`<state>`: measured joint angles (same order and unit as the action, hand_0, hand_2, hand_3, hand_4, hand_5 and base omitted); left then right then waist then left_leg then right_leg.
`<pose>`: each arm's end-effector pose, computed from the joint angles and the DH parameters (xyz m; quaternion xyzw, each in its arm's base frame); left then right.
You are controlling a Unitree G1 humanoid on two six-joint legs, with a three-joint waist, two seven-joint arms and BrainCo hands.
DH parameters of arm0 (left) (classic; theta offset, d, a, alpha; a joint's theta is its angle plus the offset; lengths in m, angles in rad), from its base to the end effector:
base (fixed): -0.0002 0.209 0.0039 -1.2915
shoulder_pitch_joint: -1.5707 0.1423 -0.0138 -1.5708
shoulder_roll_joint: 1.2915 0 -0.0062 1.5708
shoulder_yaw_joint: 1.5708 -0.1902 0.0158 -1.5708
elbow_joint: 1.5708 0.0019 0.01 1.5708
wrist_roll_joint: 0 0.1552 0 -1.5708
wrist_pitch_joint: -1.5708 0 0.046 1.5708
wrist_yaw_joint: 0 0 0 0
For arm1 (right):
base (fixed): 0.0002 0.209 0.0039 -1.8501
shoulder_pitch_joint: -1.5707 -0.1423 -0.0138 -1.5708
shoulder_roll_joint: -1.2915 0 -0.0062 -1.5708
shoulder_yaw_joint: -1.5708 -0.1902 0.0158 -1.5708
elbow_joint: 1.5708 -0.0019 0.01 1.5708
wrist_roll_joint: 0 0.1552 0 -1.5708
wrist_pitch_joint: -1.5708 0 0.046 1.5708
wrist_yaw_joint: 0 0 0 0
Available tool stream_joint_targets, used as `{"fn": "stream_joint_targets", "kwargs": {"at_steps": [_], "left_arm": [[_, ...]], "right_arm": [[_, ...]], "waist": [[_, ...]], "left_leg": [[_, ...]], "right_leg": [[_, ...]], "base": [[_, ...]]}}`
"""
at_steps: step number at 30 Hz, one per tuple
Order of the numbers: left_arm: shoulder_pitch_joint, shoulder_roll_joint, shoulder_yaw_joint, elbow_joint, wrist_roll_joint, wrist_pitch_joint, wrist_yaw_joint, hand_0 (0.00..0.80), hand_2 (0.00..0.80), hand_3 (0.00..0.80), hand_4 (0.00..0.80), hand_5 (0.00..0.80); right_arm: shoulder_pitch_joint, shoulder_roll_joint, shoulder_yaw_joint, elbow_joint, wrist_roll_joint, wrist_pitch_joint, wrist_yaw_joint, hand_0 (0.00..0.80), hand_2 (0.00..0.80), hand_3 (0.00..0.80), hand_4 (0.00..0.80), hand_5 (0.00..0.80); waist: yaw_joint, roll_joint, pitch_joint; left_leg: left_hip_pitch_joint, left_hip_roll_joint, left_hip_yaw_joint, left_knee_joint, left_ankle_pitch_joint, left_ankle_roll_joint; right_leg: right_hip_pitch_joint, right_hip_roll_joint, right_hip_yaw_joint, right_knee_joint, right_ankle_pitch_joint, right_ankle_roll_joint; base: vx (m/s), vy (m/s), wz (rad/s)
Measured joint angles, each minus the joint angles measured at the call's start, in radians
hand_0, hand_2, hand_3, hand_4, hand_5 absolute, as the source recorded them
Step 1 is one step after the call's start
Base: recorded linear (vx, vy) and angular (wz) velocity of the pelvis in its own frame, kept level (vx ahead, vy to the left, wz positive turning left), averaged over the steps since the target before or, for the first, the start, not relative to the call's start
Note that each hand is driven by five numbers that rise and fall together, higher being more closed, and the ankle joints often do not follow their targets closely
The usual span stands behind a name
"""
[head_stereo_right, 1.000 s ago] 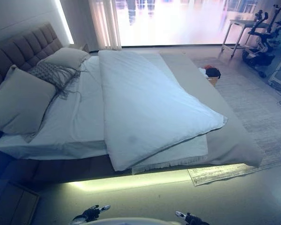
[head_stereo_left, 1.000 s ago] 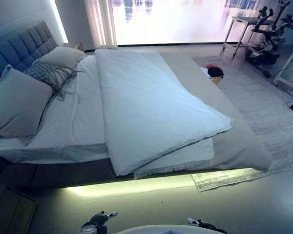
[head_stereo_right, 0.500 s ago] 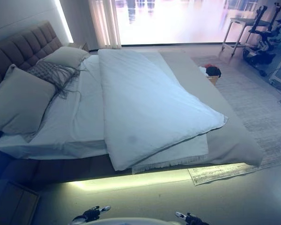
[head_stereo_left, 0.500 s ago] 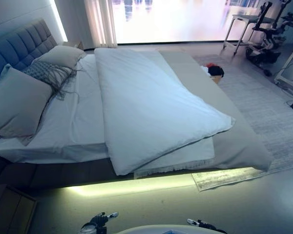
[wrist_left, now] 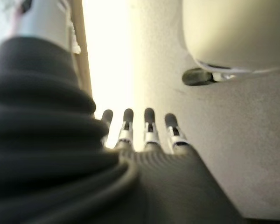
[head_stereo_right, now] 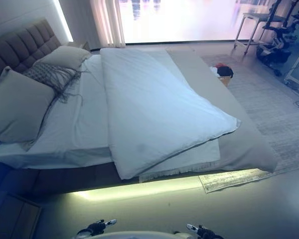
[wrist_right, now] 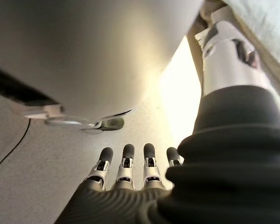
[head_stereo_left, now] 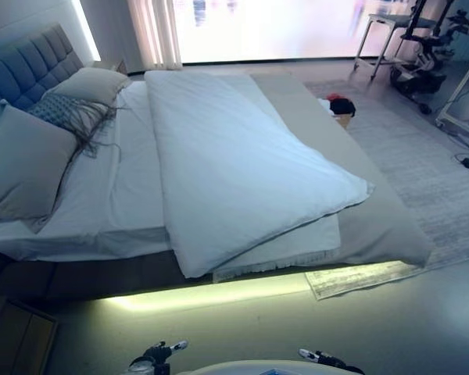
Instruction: Make the bed neatly
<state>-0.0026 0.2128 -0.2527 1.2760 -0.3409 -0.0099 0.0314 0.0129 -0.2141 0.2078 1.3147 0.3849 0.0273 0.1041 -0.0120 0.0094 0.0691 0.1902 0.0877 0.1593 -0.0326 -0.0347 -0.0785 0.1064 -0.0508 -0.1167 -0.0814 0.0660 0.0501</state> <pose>0.0685 0.2140 -0.1434 0.0337 0.5906 0.0763 0.8026 0.0538 -0.2193 -0.1453 0.0381 0.6193 -0.0616 0.7818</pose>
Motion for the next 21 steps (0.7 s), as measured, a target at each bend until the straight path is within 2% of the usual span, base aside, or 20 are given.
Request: {"fn": "stream_joint_targets", "kwargs": {"at_steps": [1,2,3,4,5,7,8,9,10,11,12,13,15,16,17,18,20,21], "left_arm": [[-0.005,0.003,0.000,0.008,-0.006,0.000,0.009,0.000,0.000,0.000,0.000,0.000],[-0.016,0.007,0.001,0.022,-0.009,0.000,0.015,0.000,0.000,0.000,0.000,0.000],[-0.026,0.024,0.007,0.039,-0.019,-0.003,0.019,0.000,0.000,0.000,0.000,0.000],[-0.026,0.021,0.029,0.044,-0.038,-0.004,0.021,0.000,0.000,0.000,0.000,0.000],[-0.014,0.010,0.043,0.045,-0.050,-0.006,0.022,0.000,0.000,0.000,0.000,0.000],[-0.012,-0.018,0.067,0.064,-0.079,-0.008,0.029,0.000,0.000,0.000,0.000,0.000],[-0.014,-0.026,0.075,0.082,-0.086,-0.007,0.029,0.000,0.000,0.000,0.000,0.000],[-0.007,-0.043,0.085,0.092,-0.086,-0.007,0.030,0.000,0.000,0.000,0.000,0.000],[-0.016,-0.054,0.087,0.089,-0.085,-0.009,0.029,0.000,0.000,0.000,0.000,0.000],[-0.002,-0.026,0.087,0.071,-0.085,-0.021,0.029,0.000,0.000,0.000,0.000,0.000],[-0.002,0.012,0.102,0.072,-0.087,-0.021,0.035,0.000,0.000,0.000,0.000,0.000],[-0.006,0.005,0.121,0.085,-0.104,-0.020,0.041,0.000,0.000,0.000,0.000,0.000],[-0.008,-0.007,0.129,0.086,-0.106,-0.016,0.038,0.000,0.000,0.000,0.000,0.000],[-0.007,-0.009,0.128,0.086,-0.106,-0.015,0.037,0.000,0.000,0.000,0.000,0.000],[-0.006,-0.014,0.128,0.086,-0.105,-0.015,0.037,0.000,0.000,0.000,0.000,0.000],[-0.003,-0.022,0.126,0.086,-0.105,-0.016,0.037,0.000,0.000,0.000,0.000,0.000],[-0.010,-0.008,0.126,0.080,-0.105,-0.017,0.036,0.000,0.000,0.000,0.000,0.000],[-0.022,0.006,0.126,0.072,-0.105,-0.017,0.036,0.000,0.000,0.000,0.000,0.000]], "right_arm": [[-0.013,0.003,0.000,0.003,-0.008,0.002,-0.016,0.000,0.000,0.000,0.000,0.000],[-0.030,0.011,0.000,0.008,-0.014,0.004,-0.026,0.000,0.000,0.000,0.000,0.000],[-0.050,0.017,0.002,0.024,-0.016,0.008,-0.029,0.000,0.000,0.000,0.000,0.000],[-0.068,0.014,0.008,0.035,-0.018,0.012,-0.030,0.000,0.000,0.000,0.000,0.000],[-0.075,0.003,0.012,0.042,-0.019,0.016,-0.029,0.000,0.000,0.000,0.000,0.000],[-0.090,-0.021,0.014,0.051,-0.021,0.017,-0.026,0.000,0.000,0.000,0.000,0.000],[-0.089,-0.026,0.024,0.061,-0.021,0.017,-0.025,0.000,0.000,0.000,0.000,0.000],[-0.094,-0.037,0.027,0.068,-0.020,0.017,-0.022,0.000,0.000,0.000,0.000,0.000],[-0.103,-0.060,0.021,0.083,-0.022,0.020,-0.020,0.000,0.000,0.000,0.000,0.000],[-0.097,-0.042,0.019,0.089,-0.020,0.026,-0.025,0.000,0.000,0.000,0.000,0.000],[-0.084,-0.014,0.002,0.087,-0.019,0.021,-0.028,0.000,0.000,0.000,0.000,0.000],[-0.071,-0.006,-0.006,0.086,-0.020,0.017,-0.029,0.000,0.000,0.000,0.000,0.000],[-0.068,-0.007,-0.025,0.091,-0.014,0.016,-0.028,0.000,0.000,0.000,0.000,0.000],[-0.063,-0.007,-0.032,0.094,-0.005,0.016,-0.026,0.000,0.000,0.000,0.000,0.000],[-0.050,-0.006,-0.044,0.095,0.014,0.016,-0.024,0.000,0.000,0.000,0.000,0.000],[-0.031,-0.002,-0.051,0.096,0.032,0.015,-0.022,0.000,0.000,0.000,0.000,0.000],[-0.025,0.022,-0.061,0.098,0.039,0.002,-0.005,0.000,0.000,0.000,0.000,0.000],[-0.029,0.039,-0.060,0.097,0.037,-0.007,0.005,0.000,0.000,0.000,0.000,0.000]], "waist": [[0.002,-0.004,0.020],[0.001,-0.024,0.043],[0.014,-0.047,0.064],[0.027,-0.064,0.084],[0.034,-0.052,0.086],[0.027,-0.011,0.105],[0.029,0.002,0.102],[0.039,0.045,0.102],[0.059,0.092,0.114],[0.082,0.031,0.117],[0.077,-0.034,0.122],[0.083,-0.050,0.121],[0.083,-0.053,0.129],[0.083,-0.047,0.131],[0.080,-0.032,0.132],[0.076,-0.011,0.123],[0.078,-0.046,0.102],[0.081,-0.062,0.100]], "left_leg": [[-0.025,0.006,-0.004,0.069,-0.019,-0.005],[-0.068,-0.003,-0.017,0.173,-0.032,-0.021],[-0.157,-0.013,-0.047,0.351,-0.028,-0.031],[-0.229,-0.027,-0.081,0.426,-0.041,-0.058],[-0.235,-0.034,-0.083,0.375,-0.040,-0.056],[-0.238,-0.037,-0.075,0.193,-0.031,-0.052],[-0.237,-0.041,-0.076,0.115,-0.037,-0.048],[-0.247,0.001,-0.085,0.069,-0.068,-0.041],[-0.245,0.063,-0.083,0.051,0.056,-0.059],[-0.226,0.047,-0.074,0.053,0.069,-0.059],[-0.237,0.034,-0.055,0.088,0.085,-0.040],[-0.243,0.039,-0.043,0.079,0.086,-0.043],[-0.263,0.042,-0.019,0.056,0.097,-0.024],[-0.263,0.042,-0.020,0.055,0.100,-0.021],[-0.259,0.042,-0.021,0.052,0.103,-0.016],[-0.246,0.039,-0.017,0.049,0.158,-0.006],[-0.228,-0.018,0.010,0.044,0.147,0.032],[-0.220,-0.043,0.019,0.042,0.140,0.046]], "right_leg": [[-0.004,-0.002,0.000,0.016,-0.013,-0.010],[-0.006,-0.017,0.011,0.027,-0.020,-0.016],[-0.006,-0.033,0.038,0.022,-0.020,-0.026],[-0.017,-0.052,0.064,0.027,-0.014,-0.035],[-0.024,-0.057,0.067,0.025,-0.012,-0.037],[-0.029,-0.055,0.070,0.019,-0.015,-0.032],[-0.025,-0.040,0.084,-0.014,-0.024,-0.014],[-0.032,0.004,0.094,0.024,-0.043,-0.007],[-0.090,0.067,0.064,0.252,-0.094,-0.049],[-0.103,0.049,0.062,0.395,-0.213,-0.044],[-0.047,0.030,0.060,0.323,-0.285,-0.057],[-0.032,0.030,0.058,0.283,-0.278,-0.061],[0.004,0.007,0.048,0.230,-0.264,-0.074],[0.022,0.000,0.047,0.215,-0.261,-0.069],[0.053,-0.010,0.044,0.195,-0.253,-0.047],[0.077,-0.019,0.043,0.183,-0.263,-0.016],[0.106,-0.076,0.054,0.147,-0.270,0.005],[0.121,-0.100,0.052,0.128,-0.256,0.027]], "base": [[0.044,0.005,-0.08],[0.106,0.072,-0.21],[0.199,0.131,-0.50],[0.259,0.169,-0.69],[0.306,0.182,-0.67],[0.333,0.153,-0.48],[0.335,0.124,-0.54],[0.338,0.136,-0.64],[0.323,0.169,-0.66],[0.317,0.210,-0.48],[0.309,0.245,-0.23],[0.307,0.249,-0.07],[0.333,0.237,-0.18],[0.244,0.161,-0.09],[0.269,0.192,0.04],[0.225,0.173,-0.01],[0.249,0.214,-0.04],[0.226,0.218,0.06]]}}
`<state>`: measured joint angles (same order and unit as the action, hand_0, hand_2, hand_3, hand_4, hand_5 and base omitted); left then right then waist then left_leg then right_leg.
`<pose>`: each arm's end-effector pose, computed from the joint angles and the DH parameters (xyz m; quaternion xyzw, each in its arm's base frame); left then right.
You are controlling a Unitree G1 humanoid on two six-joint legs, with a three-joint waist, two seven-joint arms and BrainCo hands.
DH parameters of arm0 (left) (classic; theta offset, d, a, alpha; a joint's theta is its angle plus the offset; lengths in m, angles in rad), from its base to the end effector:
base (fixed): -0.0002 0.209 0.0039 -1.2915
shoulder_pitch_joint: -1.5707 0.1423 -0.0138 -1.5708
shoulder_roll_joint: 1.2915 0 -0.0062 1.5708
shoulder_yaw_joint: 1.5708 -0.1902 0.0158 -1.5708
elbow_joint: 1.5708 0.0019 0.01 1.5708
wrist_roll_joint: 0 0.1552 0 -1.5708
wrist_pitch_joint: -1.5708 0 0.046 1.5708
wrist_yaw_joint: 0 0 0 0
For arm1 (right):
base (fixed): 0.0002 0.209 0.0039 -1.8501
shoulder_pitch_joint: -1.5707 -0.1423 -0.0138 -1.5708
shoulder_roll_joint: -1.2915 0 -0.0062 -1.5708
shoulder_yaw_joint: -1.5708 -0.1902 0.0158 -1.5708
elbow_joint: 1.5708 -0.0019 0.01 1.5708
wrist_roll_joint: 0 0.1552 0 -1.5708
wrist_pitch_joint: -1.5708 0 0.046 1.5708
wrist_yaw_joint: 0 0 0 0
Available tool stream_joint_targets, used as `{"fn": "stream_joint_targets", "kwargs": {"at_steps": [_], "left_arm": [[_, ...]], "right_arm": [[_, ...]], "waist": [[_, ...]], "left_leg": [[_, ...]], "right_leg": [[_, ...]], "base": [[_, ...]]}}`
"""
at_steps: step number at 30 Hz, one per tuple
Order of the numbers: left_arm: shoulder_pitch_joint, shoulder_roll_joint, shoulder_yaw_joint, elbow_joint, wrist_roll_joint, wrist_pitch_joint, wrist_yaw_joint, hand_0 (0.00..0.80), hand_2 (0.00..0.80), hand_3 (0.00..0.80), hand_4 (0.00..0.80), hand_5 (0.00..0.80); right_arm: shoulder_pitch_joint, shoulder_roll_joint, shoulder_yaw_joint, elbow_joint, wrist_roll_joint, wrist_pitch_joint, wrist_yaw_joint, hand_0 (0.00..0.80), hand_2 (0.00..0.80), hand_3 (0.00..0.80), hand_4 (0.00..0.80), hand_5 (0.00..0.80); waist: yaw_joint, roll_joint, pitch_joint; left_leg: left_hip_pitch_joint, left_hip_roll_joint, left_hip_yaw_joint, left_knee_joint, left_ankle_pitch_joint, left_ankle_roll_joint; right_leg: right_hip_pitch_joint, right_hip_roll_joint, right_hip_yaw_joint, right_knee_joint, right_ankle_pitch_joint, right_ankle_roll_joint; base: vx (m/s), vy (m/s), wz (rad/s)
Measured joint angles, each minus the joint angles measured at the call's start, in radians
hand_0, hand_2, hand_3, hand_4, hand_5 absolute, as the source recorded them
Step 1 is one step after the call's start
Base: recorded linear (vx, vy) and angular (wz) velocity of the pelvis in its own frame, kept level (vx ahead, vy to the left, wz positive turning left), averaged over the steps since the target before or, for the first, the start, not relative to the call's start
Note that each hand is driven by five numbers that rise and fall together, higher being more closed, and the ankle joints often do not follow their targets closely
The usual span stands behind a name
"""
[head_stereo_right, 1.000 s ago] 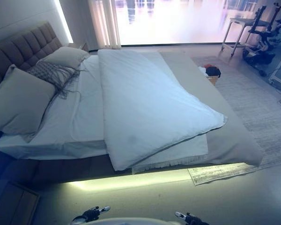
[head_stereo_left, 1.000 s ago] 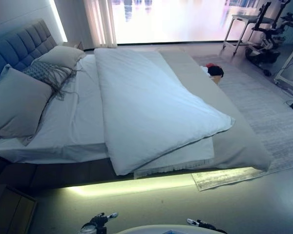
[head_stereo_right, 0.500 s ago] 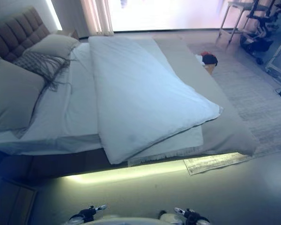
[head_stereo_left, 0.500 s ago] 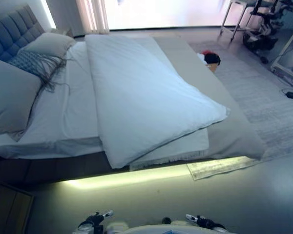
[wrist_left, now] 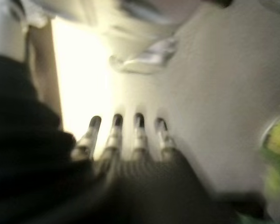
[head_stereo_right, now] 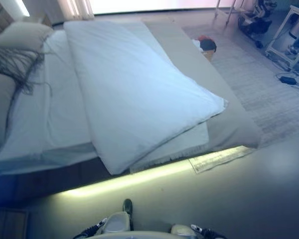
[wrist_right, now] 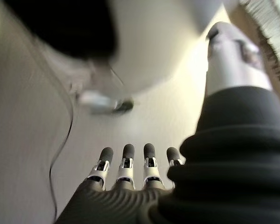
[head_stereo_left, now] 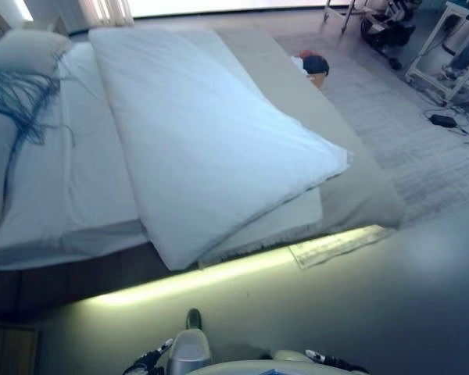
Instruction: Make the bed neatly
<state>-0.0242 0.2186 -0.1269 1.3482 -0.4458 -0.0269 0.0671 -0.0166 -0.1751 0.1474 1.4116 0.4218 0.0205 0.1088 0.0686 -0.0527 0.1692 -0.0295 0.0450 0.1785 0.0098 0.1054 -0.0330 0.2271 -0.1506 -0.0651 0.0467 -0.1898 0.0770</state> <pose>0.0651 0.2265 -0.1424 -0.0271 0.5867 0.1803 0.7890 0.0474 -0.2107 -0.1486 0.0815 0.6331 -0.0926 0.7642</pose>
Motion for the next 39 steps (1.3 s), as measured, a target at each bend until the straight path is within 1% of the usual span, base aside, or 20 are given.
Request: {"fn": "stream_joint_targets", "kwargs": {"at_steps": [1,4,7,9,10,12,13,14,17,18,19,21,22,23,24,26,28,30,34,39], "left_arm": [[-0.013,0.011,0.001,-0.006,0.001,0.000,-0.002,0.000,0.000,0.000,0.000,0.000],[-0.036,0.018,0.001,-0.010,0.001,0.001,-0.008,0.000,0.000,0.000,0.000,0.000],[-0.047,0.018,-0.011,-0.010,0.012,0.003,-0.009,0.000,0.000,0.000,0.000,0.000],[-0.054,0.014,-0.046,-0.008,0.041,0.004,-0.009,0.000,0.000,0.000,0.000,0.000],[-0.052,0.012,-0.067,-0.005,0.041,0.004,-0.010,0.000,0.000,0.000,0.000,0.000],[-0.051,0.014,-0.088,-0.004,0.041,0.010,-0.009,0.000,0.000,0.000,0.000,0.000],[-0.050,0.011,-0.088,-0.003,0.041,0.018,-0.008,0.000,0.000,0.000,0.000,0.000],[-0.051,0.016,-0.089,-0.003,0.041,0.021,-0.007,0.000,0.000,0.000,0.000,0.000],[-0.075,0.018,-0.093,-0.004,0.041,0.019,-0.006,0.000,0.000,0.000,0.000,0.000],[-0.085,0.016,-0.094,-0.003,0.041,0.018,-0.005,0.000,0.000,0.000,0.000,0.000],[-0.092,0.017,-0.102,-0.002,0.041,0.014,-0.005,0.000,0.000,0.000,0.000,0.000],[-0.115,0.018,-0.110,0.000,0.041,0.011,-0.004,0.000,0.000,0.000,0.000,0.000],[-0.136,0.017,-0.116,-0.004,0.040,0.010,-0.001,0.000,0.000,0.000,0.000,0.000],[-0.144,0.005,-0.123,-0.017,0.039,0.009,0.003,0.000,0.000,0.000,0.000,0.000],[-0.134,-0.008,-0.125,-0.040,0.038,0.008,0.004,0.000,0.000,0.000,0.000,0.000],[-0.129,-0.008,-0.126,-0.043,0.040,0.010,0.004,0.000,0.000,0.000,0.000,0.000],[-0.129,-0.009,-0.130,-0.042,0.041,0.010,0.004,0.000,0.000,0.000,0.000,0.000],[-0.137,-0.010,-0.131,-0.042,0.041,0.003,0.004,0.000,0.000,0.000,0.000,0.000],[-0.158,-0.008,-0.155,-0.042,0.040,-0.009,0.003,0.000,0.000,0.000,0.000,0.000],[-0.175,0.001,-0.167,-0.042,0.039,-0.029,0.000,0.000,0.000,0.000,0.000,0.000]], "right_arm": [[-0.009,0.010,0.003,-0.001,0.000,-0.001,0.008,0.000,0.000,0.000,0.000,0.000],[-0.024,0.027,0.004,-0.016,0.001,-0.017,0.018,0.000,0.000,0.000,0.000,0.000],[-0.056,0.039,0.006,-0.025,0.015,-0.018,0.030,0.000,0.000,0.000,0.000,0.000],[-0.062,0.038,0.006,-0.040,0.033,-0.018,0.040,0.000,0.000,0.000,0.000,0.000],[-0.059,0.037,0.007,-0.045,0.042,-0.018,0.046,0.000,0.000,0.000,0.000,0.000],[-0.046,0.027,0.007,-0.061,0.064,-0.025,0.052,0.000,0.000,0.000,0.000,0.000],[-0.049,0.019,0.008,-0.071,0.073,-0.028,0.056,0.000,0.000,0.000,0.000,0.000],[-0.051,0.016,0.015,-0.076,0.077,-0.029,0.058,0.000,0.000,0.000,0.000,0.000],[-0.079,0.009,0.033,-0.084,0.123,-0.042,0.051,0.000,0.000,0.000,0.000,0.000],[-0.093,0.004,0.038,-0.088,0.142,-0.049,0.045,0.000,0.000,0.000,0.000,0.000],[-0.112,0.001,0.048,-0.091,0.157,-0.059,0.042,0.000,0.000,0.000,0.000,0.000],[-0.153,0.006,0.061,-0.097,0.187,-0.072,0.032,0.000,0.000,0.000,0.000,0.000],[-0.156,0.010,0.060,-0.099,0.203,-0.072,0.032,0.000,0.000,0.000,0.000,0.000],[-0.159,0.008,0.056,-0.102,0.223,-0.072,0.029,0.000,0.000,0.000,0.000,0.000],[-0.163,0.000,0.052,-0.111,0.248,-0.066,0.035,0.000,0.000,0.000,0.000,0.000],[-0.169,0.000,0.044,-0.130,0.311,-0.062,0.067,0.000,0.000,0.000,0.000,0.000],[-0.167,-0.006,0.039,-0.151,0.372,-0.062,0.096,0.000,0.000,0.000,0.000,0.000],[-0.174,-0.012,0.040,-0.154,0.435,-0.062,0.132,0.000,0.000,0.000,0.000,0.000],[-0.181,-0.014,0.046,-0.169,0.499,-0.068,0.168,0.000,0.000,0.000,0.000,0.000],[-0.258,-0.022,0.043,-0.193,0.574,-0.099,0.187,0.000,0.000,0.000,0.000,0.000]], "waist": [[0.001,-0.018,0.001],[0.003,-0.040,-0.016],[0.003,-0.043,-0.024],[-0.001,-0.021,-0.031],[0.000,-0.006,-0.039],[-0.012,0.005,-0.037],[-0.017,0.011,-0.036],[-0.027,0.011,-0.038],[-0.036,0.020,-0.033],[-0.052,0.022,-0.024],[-0.065,0.023,-0.020],[-0.085,-0.003,0.009],[-0.082,-0.025,0.028],[-0.081,-0.018,0.057],[-0.073,0.005,0.064],[-0.062,0.025,0.064],[-0.059,0.038,0.068],[-0.058,0.037,0.076],[-0.054,0.032,0.089],[-0.053,0.056,0.138]], "left_leg": [[-0.002,-0.018,0.002,0.004,-0.002,0.003],[0.007,-0.041,-0.002,0.003,-0.030,0.017],[0.025,-0.049,-0.003,-0.012,-0.046,0.023],[0.040,-0.041,-0.003,-0.039,-0.054,0.034],[0.052,-0.031,-0.011,-0.057,-0.048,0.042],[0.090,-0.032,-0.022,-0.092,-0.046,0.057],[0.099,-0.025,-0.030,-0.100,-0.047,0.061],[0.099,-0.019,-0.044,-0.103,-0.048,0.061],[0.048,0.009,-0.069,-0.096,-0.040,0.060],[0.029,0.013,-0.086,-0.095,-0.033,0.060],[-0.005,0.014,-0.098,-0.087,-0.020,0.044],[-0.059,-0.013,-0.130,-0.050,-0.018,0.030],[-0.074,-0.037,-0.126,-0.020,-0.032,0.015],[-0.078,-0.040,-0.125,0.016,-0.049,-0.001],[-0.081,-0.011,-0.103,0.044,-0.066,-0.016],[-0.079,0.020,-0.095,0.072,-0.084,-0.034],[-0.071,0.032,-0.095,0.079,-0.091,-0.042],[-0.082,0.034,-0.096,0.090,-0.094,-0.045],[-0.143,0.016,-0.105,0.113,-0.101,-0.034],[-0.204,-0.003,-0.127,0.185,-0.125,-0.020]], "right_leg": [[0.008,-0.015,-0.004,-0.012,0.020,0.030],[0.019,-0.033,-0.011,-0.015,0.045,0.040],[0.016,-0.038,-0.013,0.012,0.060,0.050],[-0.041,-0.029,-0.015,0.125,0.061,0.050],[-0.086,-0.029,-0.018,0.224,0.061,0.050],[-0.148,-0.032,-0.023,0.370,0.065,0.056],[-0.184,-0.032,-0.027,0.418,0.042,0.046],[-0.201,-0.021,-0.035,0.384,0.022,0.047],[-0.315,0.021,-0.043,0.194,0.034,0.049],[-0.356,0.031,-0.046,0.134,0.056,0.055],[-0.405,0.031,-0.046,0.080,0.109,0.060],[-0.458,0.021,-0.050,0.031,0.199,0.057],[-0.453,0.004,-0.044,0.025,0.240,0.031],[-0.441,0.001,-0.040,0.037,0.284,-0.013],[-0.432,0.021,-0.055,0.040,0.276,-0.025],[-0.418,0.047,-0.062,0.041,0.266,-0.039],[-0.408,0.059,-0.067,0.044,0.261,-0.047],[-0.414,0.059,-0.078,0.050,0.259,-0.050],[-0.466,0.039,-0.091,0.078,0.261,-0.047],[-0.515,0.013,-0.105,0.148,0.228,-0.036]], "base": [[0.216,0.210,0.09],[0.179,0.195,0.12],[0.118,0.161,0.03],[0.161,0.158,0.00],[0.179,0.089,0.13],[0.155,0.003,0.12],[0.070,-0.075,0.15],[-0.011,-0.121,0.27],[-0.170,-0.142,0.24],[-0.261,-0.139,0.43],[-0.185,-0.121,0.54],[0.013,-0.108,0.79],[0.178,-0.104,0.99],[0.203,-0.101,0.69],[0.220,-0.099,0.35],[0.130,-0.066,-0.03],[0.009,-0.048,-0.05],[-0.045,-0.029,0.02],[-0.011,-0.023,0.10],[-0.038,-0.011,0.15]]}}
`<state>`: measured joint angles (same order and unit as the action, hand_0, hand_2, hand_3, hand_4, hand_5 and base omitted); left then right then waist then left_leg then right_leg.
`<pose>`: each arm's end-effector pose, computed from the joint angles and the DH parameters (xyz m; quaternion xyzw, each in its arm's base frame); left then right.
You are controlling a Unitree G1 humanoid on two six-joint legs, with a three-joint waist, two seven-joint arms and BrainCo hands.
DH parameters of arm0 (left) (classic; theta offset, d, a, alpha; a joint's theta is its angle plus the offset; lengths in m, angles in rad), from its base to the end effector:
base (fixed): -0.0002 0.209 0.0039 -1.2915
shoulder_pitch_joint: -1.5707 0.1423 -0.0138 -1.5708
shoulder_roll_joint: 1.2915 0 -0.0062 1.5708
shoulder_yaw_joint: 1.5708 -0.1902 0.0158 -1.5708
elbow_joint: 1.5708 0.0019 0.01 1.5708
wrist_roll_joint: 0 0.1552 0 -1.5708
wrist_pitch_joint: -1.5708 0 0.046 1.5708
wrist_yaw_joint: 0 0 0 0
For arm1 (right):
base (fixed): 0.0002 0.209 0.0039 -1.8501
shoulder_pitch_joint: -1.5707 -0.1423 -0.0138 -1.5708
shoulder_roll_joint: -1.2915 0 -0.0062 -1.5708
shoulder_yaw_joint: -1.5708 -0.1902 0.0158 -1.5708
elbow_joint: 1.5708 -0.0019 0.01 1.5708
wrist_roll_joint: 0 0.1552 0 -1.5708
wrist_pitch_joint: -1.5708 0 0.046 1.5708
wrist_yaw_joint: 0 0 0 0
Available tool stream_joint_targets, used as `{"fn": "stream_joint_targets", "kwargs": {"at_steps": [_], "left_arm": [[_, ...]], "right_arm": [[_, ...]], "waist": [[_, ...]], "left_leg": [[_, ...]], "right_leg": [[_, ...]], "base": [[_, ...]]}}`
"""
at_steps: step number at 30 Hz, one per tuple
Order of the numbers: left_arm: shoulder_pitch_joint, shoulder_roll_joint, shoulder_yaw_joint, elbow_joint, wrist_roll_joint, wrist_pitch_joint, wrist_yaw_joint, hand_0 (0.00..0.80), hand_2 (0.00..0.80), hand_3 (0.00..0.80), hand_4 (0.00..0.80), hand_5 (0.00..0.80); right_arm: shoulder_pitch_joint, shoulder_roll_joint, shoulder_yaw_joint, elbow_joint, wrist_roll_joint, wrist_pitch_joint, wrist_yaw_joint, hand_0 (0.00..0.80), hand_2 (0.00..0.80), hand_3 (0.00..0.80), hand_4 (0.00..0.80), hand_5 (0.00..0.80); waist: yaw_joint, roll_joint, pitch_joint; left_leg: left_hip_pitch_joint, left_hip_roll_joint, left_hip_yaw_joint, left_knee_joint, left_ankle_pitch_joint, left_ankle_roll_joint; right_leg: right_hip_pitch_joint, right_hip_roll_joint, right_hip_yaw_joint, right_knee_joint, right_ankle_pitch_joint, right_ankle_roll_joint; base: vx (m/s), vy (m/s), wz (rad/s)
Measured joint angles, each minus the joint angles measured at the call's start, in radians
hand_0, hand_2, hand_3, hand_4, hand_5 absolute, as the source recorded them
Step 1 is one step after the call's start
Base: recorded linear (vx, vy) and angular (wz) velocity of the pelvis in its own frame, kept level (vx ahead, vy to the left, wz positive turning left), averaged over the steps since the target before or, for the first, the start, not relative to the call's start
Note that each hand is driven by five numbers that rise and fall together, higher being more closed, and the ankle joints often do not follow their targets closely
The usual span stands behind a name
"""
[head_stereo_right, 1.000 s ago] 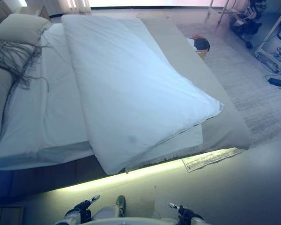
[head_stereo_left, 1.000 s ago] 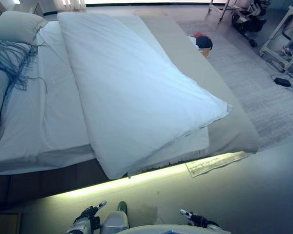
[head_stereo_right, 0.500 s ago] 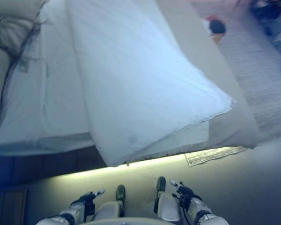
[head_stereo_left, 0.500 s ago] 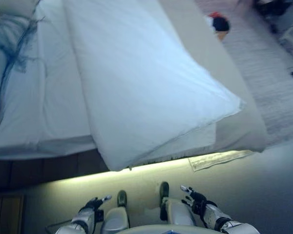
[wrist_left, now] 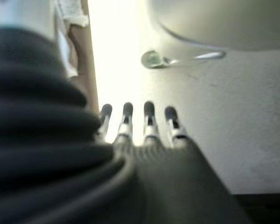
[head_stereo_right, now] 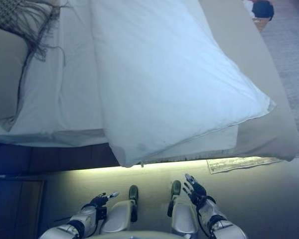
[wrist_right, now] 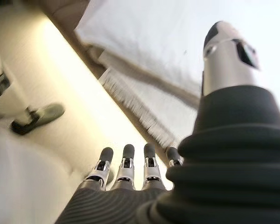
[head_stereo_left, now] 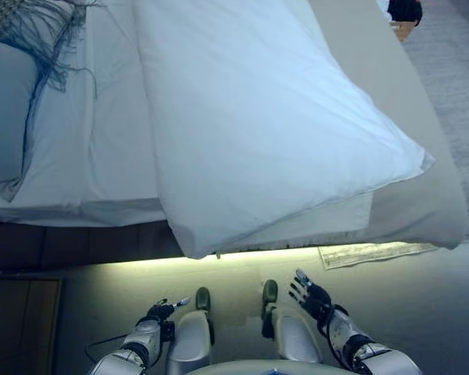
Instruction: Make the bed neatly
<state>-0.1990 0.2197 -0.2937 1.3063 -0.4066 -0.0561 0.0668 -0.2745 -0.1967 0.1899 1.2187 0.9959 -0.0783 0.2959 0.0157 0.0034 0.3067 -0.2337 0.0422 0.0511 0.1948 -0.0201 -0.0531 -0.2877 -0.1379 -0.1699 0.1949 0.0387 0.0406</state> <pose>0.1408 0.2109 -0.1252 0.0431 0.5037 0.0820 0.8589 0.1849 -0.2018 -0.1058 0.3255 0.3411 -0.0708 0.8790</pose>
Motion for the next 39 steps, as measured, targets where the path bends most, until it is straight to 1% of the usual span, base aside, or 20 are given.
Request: {"fn": "stream_joint_targets", "kwargs": {"at_steps": [3,5,8,11,13,15,23,28,35,39], "left_arm": [[-0.019,0.009,-0.003,0.000,-0.001,-0.007,-0.011,0.000,0.000,0.000,0.000,0.000],[-0.025,0.016,-0.009,0.000,-0.006,-0.016,-0.024,0.000,0.000,0.000,0.000,0.000],[-0.043,0.017,-0.012,-0.001,-0.062,-0.029,-0.040,0.000,0.000,0.000,0.000,0.000],[-0.064,0.017,-0.011,-0.008,-0.115,-0.045,-0.050,0.000,0.000,0.000,0.000,0.000],[-0.079,0.015,-0.012,-0.024,-0.142,-0.051,-0.066,0.000,0.000,0.000,0.000,0.000],[-0.104,0.010,-0.012,-0.038,-0.178,-0.065,-0.075,0.000,0.000,0.000,0.000,0.000],[-0.117,0.016,-0.008,-0.062,-0.218,-0.071,-0.072,0.000,0.000,0.000,0.000,0.000],[-0.117,0.018,-0.008,-0.087,-0.219,-0.086,-0.067,0.000,0.000,0.000,0.000,0.000],[-0.103,0.021,-0.008,-0.128,-0.246,-0.087,-0.065,0.000,0.000,0.000,0.000,0.000],[-0.095,0.021,-0.008,-0.149,-0.246,-0.089,-0.065,0.000,0.000,0.000,0.000,0.000]], "right_arm": [[-0.083,-0.010,-0.026,-0.013,0.045,0.002,-0.008,0.000,0.000,0.000,0.000,0.000],[-0.131,-0.019,-0.042,-0.014,0.081,0.020,-0.019,0.000,0.000,0.000,0.000,0.000],[-0.198,-0.039,-0.062,-0.017,0.144,0.053,-0.025,0.000,0.000,0.000,0.000,0.000],[-0.263,-0.058,-0.063,-0.025,0.186,0.069,-0.044,0.000,0.000,0.000,0.000,0.000],[-0.304,-0.077,-0.071,-0.039,0.198,0.084,-0.046,0.000,0.000,0.000,0.000,0.000],[-0.334,-0.111,-0.089,-0.039,0.204,0.091,-0.046,0.000,0.000,0.000,0.000,0.000],[-0.431,-0.189,-0.102,-0.036,0.221,0.107,-0.067,0.000,0.000,0.000,0.000,0.000],[-0.479,-0.240,-0.102,-0.037,0.234,0.112,-0.067,0.000,0.000,0.000,0.000,0.000],[-0.544,-0.279,-0.102,-0.067,0.235,0.114,-0.067,0.000,0.000,0.000,0.000,0.000],[-0.582,-0.316,-0.102,-0.083,0.234,0.124,-0.066,0.000,0.000,0.000,0.000,0.000]], "waist": [[0.001,0.005,0.042],[0.001,0.007,0.061],[0.004,0.017,0.088],[0.006,0.025,0.104],[0.012,0.032,0.114],[0.027,0.043,0.128],[0.029,0.053,0.158],[0.030,0.070,0.175],[0.031,0.082,0.191],[0.038,0.091,0.199]], "left_leg": [[-0.062,-0.008,-0.007,0.073,-0.020,-0.003],[-0.099,-0.013,-0.013,0.126,-0.039,-0.003],[-0.164,-0.015,-0.022,0.213,-0.082,0.002],[-0.233,-0.013,-0.027,0.299,-0.111,-0.005],[-0.280,-0.012,-0.028,0.343,-0.123,-0.004],[-0.317,-0.014,-0.030,0.374,-0.129,-0.004],[-0.446,-0.008,-0.052,0.479,-0.147,-0.014],[-0.515,-0.003,-0.056,0.528,-0.152,-0.020],[-0.545,0.001,-0.060,0.536,-0.150,-0.018],[-0.548,0.001,-0.061,0.541,-0.153,-0.023]], "right_leg": [[-0.068,-0.017,0.001,0.092,-0.035,0.003],[-0.109,-0.028,0.003,0.156,-0.066,-0.001],[-0.172,-0.040,0.007,0.248,-0.109,-0.004],[-0.240,-0.045,0.017,0.334,-0.141,-0.010],[-0.289,-0.049,0.022,0.380,-0.154,-0.015],[-0.329,-0.055,0.024,0.417,-0.164,-0.017],[-0.455,-0.056,0.026,0.524,-0.186,-0.037],[-0.523,-0.056,0.031,0.574,-0.193,-0.047],[-0.556,-0.050,0.032,0.586,-0.194,-0.050],[-0.556,-0.050,0.031,0.587,-0.196,-0.052]], "base": [[-0.053,0.012,0.10],[-0.047,0.016,0.08],[-0.037,0.011,0.07],[-0.047,0.020,0.02],[-0.056,0.029,0.01],[-0.050,0.020,0.05],[0.019,0.002,0.03],[0.000,0.000,0.00],[0.000,0.000,0.00],[0.000,0.000,0.00]]}}
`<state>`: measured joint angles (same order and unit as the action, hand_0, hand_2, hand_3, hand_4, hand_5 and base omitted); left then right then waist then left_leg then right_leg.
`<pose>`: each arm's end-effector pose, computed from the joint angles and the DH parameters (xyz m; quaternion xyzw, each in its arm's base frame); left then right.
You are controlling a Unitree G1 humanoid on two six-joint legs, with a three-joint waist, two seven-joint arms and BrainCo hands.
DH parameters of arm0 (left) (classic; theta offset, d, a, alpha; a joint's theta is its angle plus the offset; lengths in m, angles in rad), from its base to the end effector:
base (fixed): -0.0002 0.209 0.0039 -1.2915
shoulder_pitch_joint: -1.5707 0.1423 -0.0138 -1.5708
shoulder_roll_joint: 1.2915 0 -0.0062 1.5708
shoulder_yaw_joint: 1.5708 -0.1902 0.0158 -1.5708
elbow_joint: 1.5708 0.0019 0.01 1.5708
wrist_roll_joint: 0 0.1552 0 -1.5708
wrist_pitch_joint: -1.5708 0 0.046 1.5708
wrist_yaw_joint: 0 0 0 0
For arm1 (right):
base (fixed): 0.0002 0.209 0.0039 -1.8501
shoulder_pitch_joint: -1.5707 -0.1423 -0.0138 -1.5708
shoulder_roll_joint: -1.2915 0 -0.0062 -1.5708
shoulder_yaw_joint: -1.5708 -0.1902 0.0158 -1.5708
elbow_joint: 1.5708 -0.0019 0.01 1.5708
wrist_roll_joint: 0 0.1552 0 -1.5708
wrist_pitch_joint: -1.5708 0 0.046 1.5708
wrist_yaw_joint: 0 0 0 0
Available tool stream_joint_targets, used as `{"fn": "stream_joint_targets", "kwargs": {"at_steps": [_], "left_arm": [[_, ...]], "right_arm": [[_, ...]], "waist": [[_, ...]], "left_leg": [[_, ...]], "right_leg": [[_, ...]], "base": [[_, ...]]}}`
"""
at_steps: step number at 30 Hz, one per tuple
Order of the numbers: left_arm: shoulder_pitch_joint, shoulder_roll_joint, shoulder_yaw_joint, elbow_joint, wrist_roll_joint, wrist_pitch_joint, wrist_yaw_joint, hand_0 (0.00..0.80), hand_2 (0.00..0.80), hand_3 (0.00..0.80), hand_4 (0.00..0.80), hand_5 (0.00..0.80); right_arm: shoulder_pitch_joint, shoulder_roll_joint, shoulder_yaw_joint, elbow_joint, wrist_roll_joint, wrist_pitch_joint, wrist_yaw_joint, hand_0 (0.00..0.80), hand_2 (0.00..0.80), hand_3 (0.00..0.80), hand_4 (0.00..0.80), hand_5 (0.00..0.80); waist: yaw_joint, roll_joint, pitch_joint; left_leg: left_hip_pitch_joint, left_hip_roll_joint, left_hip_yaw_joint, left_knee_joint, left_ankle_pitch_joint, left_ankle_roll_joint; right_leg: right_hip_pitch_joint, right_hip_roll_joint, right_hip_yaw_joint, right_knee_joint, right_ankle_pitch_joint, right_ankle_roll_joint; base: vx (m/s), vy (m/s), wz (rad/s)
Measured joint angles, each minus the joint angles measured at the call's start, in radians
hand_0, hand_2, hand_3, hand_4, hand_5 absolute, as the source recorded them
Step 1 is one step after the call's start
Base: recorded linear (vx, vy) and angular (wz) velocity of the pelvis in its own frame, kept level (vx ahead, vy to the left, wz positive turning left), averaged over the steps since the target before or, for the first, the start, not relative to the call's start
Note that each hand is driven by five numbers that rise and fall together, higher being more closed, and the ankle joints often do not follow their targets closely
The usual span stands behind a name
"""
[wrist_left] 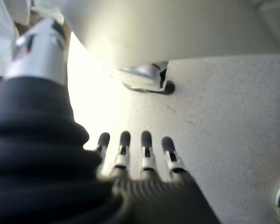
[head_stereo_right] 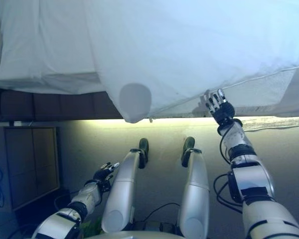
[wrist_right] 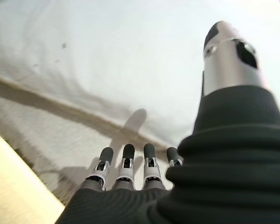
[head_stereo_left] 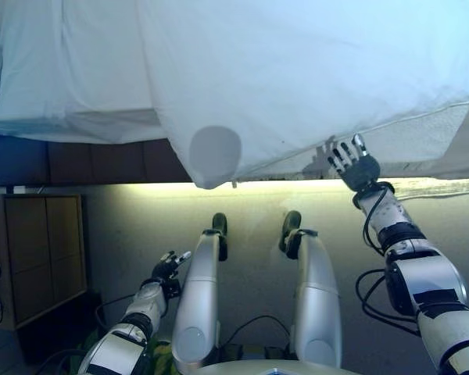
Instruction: Make the bed neatly
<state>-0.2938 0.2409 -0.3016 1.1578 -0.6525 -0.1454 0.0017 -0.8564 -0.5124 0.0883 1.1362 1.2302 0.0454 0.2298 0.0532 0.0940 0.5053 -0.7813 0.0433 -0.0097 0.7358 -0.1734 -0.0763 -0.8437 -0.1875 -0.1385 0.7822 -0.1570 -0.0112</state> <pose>0.2023 0.2035 -0.0928 -0.0769 0.3572 0.0796 0.9274 0.3512 -0.2687 0.0973 0.3701 0.0327 -0.0376 0.9277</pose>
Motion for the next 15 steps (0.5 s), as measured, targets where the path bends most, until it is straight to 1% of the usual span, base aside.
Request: {"fn": "stream_joint_targets", "kwargs": {"at_steps": [3,10,13,15], "left_arm": [[0.003,0.001,0.000,-0.024,0.000,0.000,0.001,0.000,0.000,0.000,0.000,0.000],[0.038,0.002,0.000,-0.042,0.001,0.003,0.026,0.000,0.000,0.000,0.000,0.000],[0.050,0.003,0.000,-0.043,0.001,0.003,0.028,0.000,0.000,0.000,0.000,0.000],[0.064,0.004,0.001,-0.045,0.001,0.003,0.028,0.000,0.000,0.000,0.000,0.000]], "right_arm": [[-0.029,-0.036,0.000,-0.001,0.000,0.010,-0.005,0.000,0.000,0.000,0.000,0.000],[-0.086,-0.051,0.003,-0.005,-0.001,0.028,-0.023,0.000,0.000,0.000,0.000,0.000],[-0.087,-0.071,0.003,-0.004,-0.001,0.029,-0.024,0.000,0.000,0.000,0.000,0.000],[-0.094,-0.078,0.004,-0.004,-0.001,0.033,-0.026,0.000,0.000,0.000,0.000,0.000]], "waist": [[0.020,0.003,0.002],[0.025,0.003,0.002],[0.044,0.003,0.002],[0.048,0.002,0.003]], "left_leg": [[-0.001,0.000,-0.001,0.009,-0.002,-0.002],[-0.010,-0.003,-0.015,0.017,-0.003,-0.002],[-0.012,-0.003,-0.018,0.020,-0.003,-0.002],[-0.011,-0.004,-0.020,0.022,-0.003,-0.002]], "right_leg": [[0.000,-0.002,0.000,0.010,-0.008,0.000],[-0.001,-0.003,-0.008,0.017,-0.011,-0.001],[0.000,-0.003,-0.009,0.019,-0.010,-0.002],[0.002,-0.003,-0.010,0.020,-0.010,-0.002]], "base": [[0.002,-0.004,0.01],[0.005,-0.013,0.04],[0.006,-0.004,0.01],[0.018,-0.003,0.02]]}}
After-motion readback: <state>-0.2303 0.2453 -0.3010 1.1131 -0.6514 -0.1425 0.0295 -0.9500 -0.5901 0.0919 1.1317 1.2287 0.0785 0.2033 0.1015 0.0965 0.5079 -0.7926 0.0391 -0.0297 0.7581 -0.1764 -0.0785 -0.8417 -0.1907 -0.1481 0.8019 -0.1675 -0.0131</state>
